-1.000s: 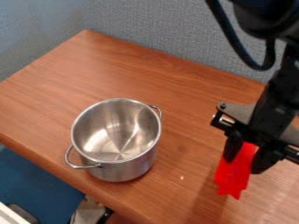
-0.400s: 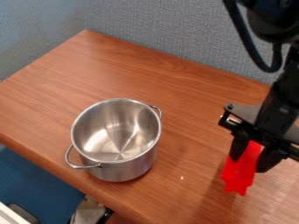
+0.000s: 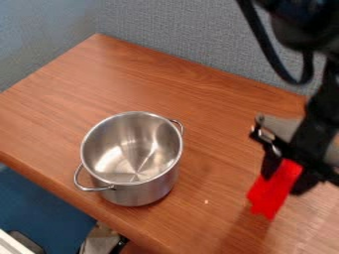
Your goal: Move the red object from the metal pot to the table
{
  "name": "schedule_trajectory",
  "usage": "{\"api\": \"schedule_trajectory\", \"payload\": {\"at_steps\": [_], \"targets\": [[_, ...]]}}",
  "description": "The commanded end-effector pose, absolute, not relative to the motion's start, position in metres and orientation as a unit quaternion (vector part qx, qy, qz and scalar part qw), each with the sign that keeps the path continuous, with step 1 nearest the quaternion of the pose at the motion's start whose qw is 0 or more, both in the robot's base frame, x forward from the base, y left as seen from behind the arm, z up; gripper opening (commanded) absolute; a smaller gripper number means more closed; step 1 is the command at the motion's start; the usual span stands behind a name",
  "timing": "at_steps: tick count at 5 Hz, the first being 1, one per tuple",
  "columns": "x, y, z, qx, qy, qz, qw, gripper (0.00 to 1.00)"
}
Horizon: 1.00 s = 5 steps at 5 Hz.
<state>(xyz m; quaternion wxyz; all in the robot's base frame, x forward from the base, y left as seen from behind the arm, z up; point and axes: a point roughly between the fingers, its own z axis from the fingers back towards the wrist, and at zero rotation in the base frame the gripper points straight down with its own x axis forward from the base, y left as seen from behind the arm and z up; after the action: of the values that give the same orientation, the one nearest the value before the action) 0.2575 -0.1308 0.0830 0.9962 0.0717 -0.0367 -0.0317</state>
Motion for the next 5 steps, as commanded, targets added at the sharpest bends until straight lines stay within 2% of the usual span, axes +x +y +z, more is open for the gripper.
{"api": "schedule_trajectory", "payload": {"at_steps": [1, 2, 3, 4, 5], "targets": [[0.267, -0.115, 0.12, 0.038, -0.071, -0.045, 0.996, 0.0], [0.251, -0.126, 0.1, 0.032, -0.062, -0.123, 0.99, 0.0], [0.255, -0.119, 0.119, 0.029, -0.09, -0.075, 0.993, 0.0], [0.269, -0.101, 0.118, 0.037, -0.105, -0.074, 0.991, 0.0], [0.279, -0.085, 0.104, 0.047, -0.111, -0.081, 0.989, 0.0]]}}
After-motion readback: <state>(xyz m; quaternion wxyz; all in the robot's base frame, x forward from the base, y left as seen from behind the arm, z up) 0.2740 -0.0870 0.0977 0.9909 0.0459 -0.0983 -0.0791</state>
